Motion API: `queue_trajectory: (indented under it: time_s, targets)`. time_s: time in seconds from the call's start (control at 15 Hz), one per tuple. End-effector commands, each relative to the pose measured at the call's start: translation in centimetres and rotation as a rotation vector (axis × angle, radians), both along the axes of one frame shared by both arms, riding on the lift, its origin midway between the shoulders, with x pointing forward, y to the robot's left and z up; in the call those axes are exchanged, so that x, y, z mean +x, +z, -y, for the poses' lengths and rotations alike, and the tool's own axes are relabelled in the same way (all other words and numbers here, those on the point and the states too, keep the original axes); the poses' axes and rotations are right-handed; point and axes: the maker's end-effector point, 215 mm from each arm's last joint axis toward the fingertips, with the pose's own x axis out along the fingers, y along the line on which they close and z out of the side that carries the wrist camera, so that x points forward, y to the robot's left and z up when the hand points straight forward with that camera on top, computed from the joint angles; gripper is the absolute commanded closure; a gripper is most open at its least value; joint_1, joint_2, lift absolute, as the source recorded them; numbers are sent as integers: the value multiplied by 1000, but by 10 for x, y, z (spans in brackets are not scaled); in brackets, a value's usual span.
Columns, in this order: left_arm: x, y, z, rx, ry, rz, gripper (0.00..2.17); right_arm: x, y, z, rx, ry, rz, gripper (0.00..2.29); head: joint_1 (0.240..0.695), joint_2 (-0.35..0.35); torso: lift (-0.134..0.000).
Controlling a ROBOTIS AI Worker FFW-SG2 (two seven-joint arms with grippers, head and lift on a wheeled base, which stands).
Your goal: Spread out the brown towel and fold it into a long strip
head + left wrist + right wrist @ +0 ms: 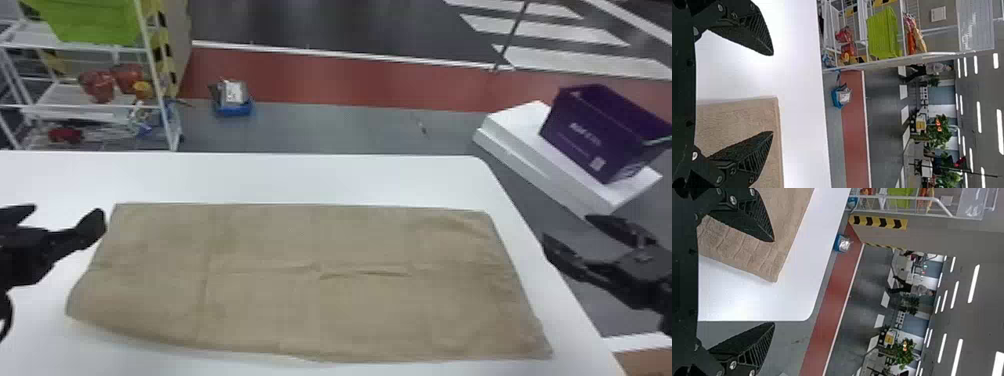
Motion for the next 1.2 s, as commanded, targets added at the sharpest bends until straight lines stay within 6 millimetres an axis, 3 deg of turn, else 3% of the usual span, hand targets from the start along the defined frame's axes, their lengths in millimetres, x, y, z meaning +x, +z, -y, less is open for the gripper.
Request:
queue_trajectory:
  time_s: [0.0,0.2,0.47,0.67,0.8,1.0,1.13]
  targets:
    - [-29,-10,-18,-1,25,-25,53,-28,14,-3,10,22,14,87,695,-162,-123]
    - [-67,-27,-25,-82,29,-109,76,-50,9,-10,-73,63,-3,113,695,-146,-123]
    - [-126,-39,-21,-227,-20,-180,97,-57,-1,-9,-87,76,-9,124,695,-146,-123]
    - [-148,-44,-15,-356,-81,-188,140,-58,-5,-12,-90,88,-4,124,695,-169,-123]
    - [-138,-39,-19,-326,-100,-125,154,-57,-5,-16,-93,99,0,127,695,-174,-123]
    - [-104,-27,-13,-263,-163,29,157,-55,-3,-19,-90,105,9,127,695,-153,-123]
    - [-91,-49,-9,-290,-177,5,161,-56,-5,-17,-90,110,12,127,695,-150,-123]
